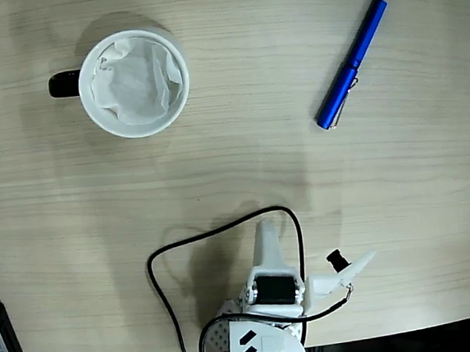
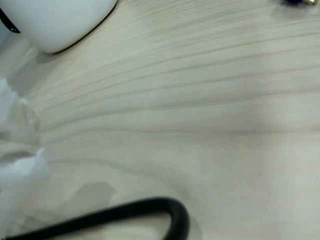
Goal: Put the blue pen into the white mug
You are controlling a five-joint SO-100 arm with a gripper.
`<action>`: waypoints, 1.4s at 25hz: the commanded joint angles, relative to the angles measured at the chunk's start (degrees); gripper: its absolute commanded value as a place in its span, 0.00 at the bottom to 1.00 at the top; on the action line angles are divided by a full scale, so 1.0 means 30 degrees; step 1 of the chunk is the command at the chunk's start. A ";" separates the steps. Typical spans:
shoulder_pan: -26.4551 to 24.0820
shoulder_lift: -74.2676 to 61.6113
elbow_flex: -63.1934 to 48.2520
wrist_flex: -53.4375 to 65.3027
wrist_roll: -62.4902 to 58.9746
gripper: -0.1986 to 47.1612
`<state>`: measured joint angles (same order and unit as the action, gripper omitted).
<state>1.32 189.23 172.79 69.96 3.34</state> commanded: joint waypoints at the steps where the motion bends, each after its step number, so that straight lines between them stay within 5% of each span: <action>1: 0.0498 0.0176 -0.1172 -0.0059 0.0088 0.00; 14: 0.1055 -0.3779 -0.5127 -0.2314 0.0088 0.01; 25: 0.2285 -1.3594 -1.4824 -0.2256 -0.0234 0.01; 35: 0.3193 -2.3496 -2.3965 0.3311 -0.7031 0.01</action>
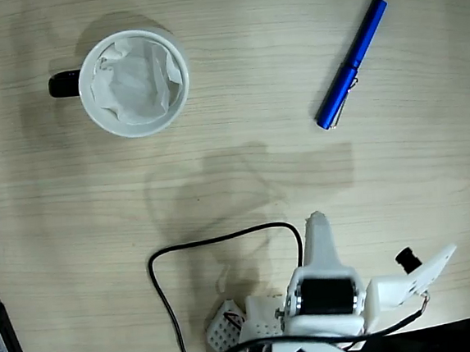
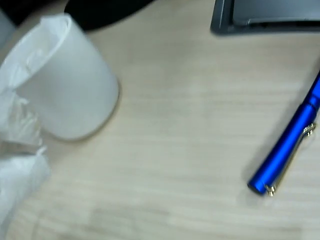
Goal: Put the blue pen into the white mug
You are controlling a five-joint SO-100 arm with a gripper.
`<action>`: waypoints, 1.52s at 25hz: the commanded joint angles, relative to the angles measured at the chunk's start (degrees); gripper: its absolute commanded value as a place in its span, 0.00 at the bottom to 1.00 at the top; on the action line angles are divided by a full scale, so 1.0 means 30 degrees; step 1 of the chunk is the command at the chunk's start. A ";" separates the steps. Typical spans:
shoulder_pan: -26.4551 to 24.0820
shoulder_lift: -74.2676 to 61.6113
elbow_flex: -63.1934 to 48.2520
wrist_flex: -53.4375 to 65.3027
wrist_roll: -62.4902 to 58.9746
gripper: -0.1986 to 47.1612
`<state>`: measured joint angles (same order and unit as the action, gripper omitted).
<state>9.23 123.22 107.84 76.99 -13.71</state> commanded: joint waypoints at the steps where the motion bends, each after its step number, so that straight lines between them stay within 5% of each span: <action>1: 0.0850 -0.2402 -0.3018 0.0967 -0.2021 0.01; 13: 0.2871 -1.1191 -1.0371 0.1494 -1.1572 0.01; 19: 0.2871 -1.4912 -1.4209 0.4424 -1.4678 0.16; 33: 0.3105 -2.0830 -1.8486 0.4658 -2.4287 0.19; 38: 0.3047 -2.1680 -1.8662 0.4570 -2.5840 0.29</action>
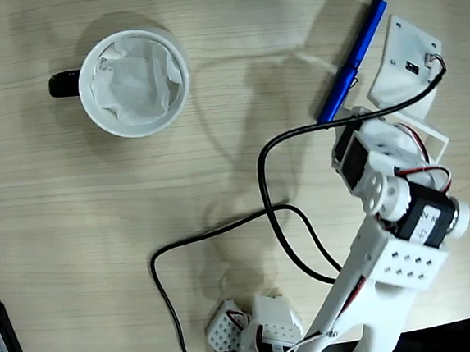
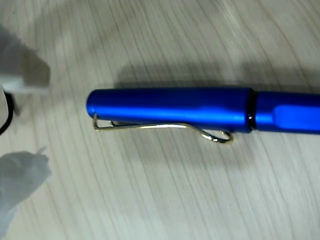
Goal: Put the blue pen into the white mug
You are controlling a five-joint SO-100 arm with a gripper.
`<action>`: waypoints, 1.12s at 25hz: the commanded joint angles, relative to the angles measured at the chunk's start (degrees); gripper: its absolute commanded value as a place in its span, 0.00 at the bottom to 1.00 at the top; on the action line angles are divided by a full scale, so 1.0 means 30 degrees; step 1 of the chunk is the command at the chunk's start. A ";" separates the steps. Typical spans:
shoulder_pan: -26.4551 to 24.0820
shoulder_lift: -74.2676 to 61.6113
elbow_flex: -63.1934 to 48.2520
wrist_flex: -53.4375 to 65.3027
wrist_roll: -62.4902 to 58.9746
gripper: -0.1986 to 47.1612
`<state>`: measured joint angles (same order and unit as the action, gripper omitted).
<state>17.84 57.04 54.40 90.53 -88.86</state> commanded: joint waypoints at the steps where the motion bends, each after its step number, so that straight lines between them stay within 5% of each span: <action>1: 0.0176 0.0293 -0.0908 0.0059 -0.0937 0.31; 28: 0.0322 -0.3281 -0.0879 -0.1670 -0.2051 0.40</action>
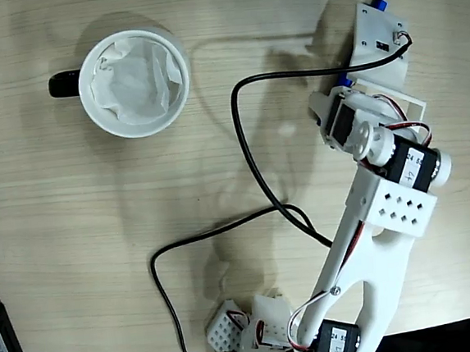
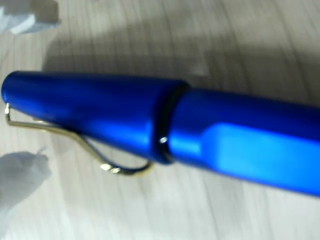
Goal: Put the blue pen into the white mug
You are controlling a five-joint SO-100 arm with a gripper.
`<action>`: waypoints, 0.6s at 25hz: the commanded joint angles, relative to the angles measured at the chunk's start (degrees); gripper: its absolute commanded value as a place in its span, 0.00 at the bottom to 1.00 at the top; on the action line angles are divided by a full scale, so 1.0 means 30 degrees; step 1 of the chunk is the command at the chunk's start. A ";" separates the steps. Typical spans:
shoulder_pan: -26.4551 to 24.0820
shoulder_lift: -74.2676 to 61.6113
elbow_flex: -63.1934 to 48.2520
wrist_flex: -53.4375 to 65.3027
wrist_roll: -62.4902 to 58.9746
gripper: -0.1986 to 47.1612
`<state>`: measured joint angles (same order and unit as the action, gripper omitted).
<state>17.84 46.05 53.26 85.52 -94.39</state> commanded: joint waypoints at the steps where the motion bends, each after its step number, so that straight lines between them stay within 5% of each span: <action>1: 0.0322 0.0293 -0.0498 -0.0029 -0.0205 0.40; 15: 0.0322 -0.0498 -0.0469 -0.0850 -0.0205 0.36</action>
<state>17.93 43.15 53.26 83.23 -94.48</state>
